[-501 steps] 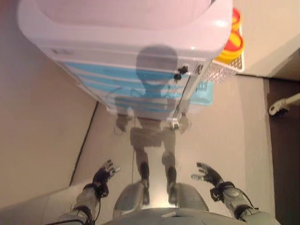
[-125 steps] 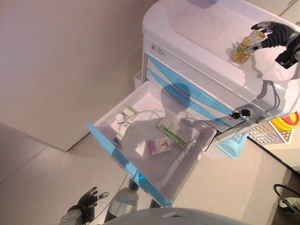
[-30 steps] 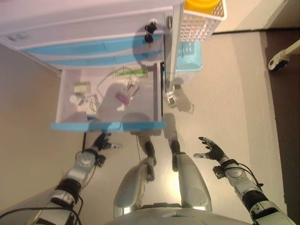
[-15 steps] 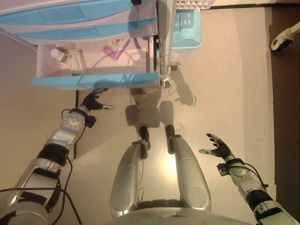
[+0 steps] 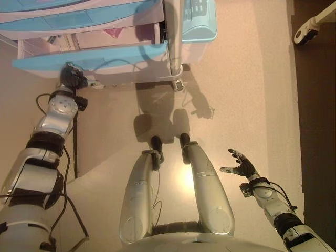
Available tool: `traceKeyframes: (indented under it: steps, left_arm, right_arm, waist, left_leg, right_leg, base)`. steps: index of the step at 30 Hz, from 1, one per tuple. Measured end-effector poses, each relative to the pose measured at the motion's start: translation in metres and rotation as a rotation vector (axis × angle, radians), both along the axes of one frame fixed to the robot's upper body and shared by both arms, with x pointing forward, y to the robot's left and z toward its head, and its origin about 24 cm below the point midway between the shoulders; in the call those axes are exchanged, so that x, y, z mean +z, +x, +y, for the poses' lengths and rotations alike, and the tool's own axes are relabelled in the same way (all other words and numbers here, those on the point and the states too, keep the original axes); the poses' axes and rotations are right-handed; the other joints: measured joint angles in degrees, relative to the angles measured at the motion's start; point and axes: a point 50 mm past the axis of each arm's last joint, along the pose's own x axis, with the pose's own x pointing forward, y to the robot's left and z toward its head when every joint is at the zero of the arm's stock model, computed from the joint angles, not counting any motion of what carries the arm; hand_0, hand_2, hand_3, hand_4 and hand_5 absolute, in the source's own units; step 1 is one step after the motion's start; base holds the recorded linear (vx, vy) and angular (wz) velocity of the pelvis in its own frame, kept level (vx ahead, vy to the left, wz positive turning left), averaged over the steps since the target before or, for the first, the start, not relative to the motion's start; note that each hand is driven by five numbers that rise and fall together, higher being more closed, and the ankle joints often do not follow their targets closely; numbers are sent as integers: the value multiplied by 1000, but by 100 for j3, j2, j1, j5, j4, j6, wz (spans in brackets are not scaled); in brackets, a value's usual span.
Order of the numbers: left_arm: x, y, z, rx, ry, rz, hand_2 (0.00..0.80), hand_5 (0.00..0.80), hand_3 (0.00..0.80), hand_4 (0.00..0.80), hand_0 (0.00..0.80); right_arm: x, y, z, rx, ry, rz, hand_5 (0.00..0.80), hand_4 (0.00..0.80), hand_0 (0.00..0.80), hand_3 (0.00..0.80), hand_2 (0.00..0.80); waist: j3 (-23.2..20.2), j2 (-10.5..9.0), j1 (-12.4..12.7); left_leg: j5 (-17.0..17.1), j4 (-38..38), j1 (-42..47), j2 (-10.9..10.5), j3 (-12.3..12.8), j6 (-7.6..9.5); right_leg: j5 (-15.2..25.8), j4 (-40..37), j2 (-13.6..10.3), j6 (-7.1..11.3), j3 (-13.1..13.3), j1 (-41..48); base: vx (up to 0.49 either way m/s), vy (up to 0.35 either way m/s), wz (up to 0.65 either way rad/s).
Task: Open the drawer and pick up the medicine
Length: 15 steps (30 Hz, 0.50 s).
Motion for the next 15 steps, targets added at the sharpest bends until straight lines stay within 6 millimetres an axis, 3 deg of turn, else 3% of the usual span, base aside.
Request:
traceKeyframes:
  steps: [9, 15]
  left_arm:
    - [42, 5, 3, 145, -25, -188, 0, 0, 0, 0, 0]
    - [46, 3, 5, 198, -58, -241, 0, 0, 0, 0, 0]
  right_arm:
    - [-4, -1, 11, 37, 3, 1, 0, 0, 0, 0, 0]
    - [-3, -1, 16, 57, 8, -8, 0, 0, 0, 0, 0]
  waist:
    - [34, -88, -147]
    - [30, -166, -151]
  left_leg:
    - [-155, 160, -148, 134, 43, 30]
    - [-143, 40, -164, 143, 29, 17]
  right_leg:
    - [40, -105, 252, 63, 198, -64]
    - [104, -291, 355, 101, 300, -65]
  base:
    - [23, 1, -9]
    - [-51, -5, -2]
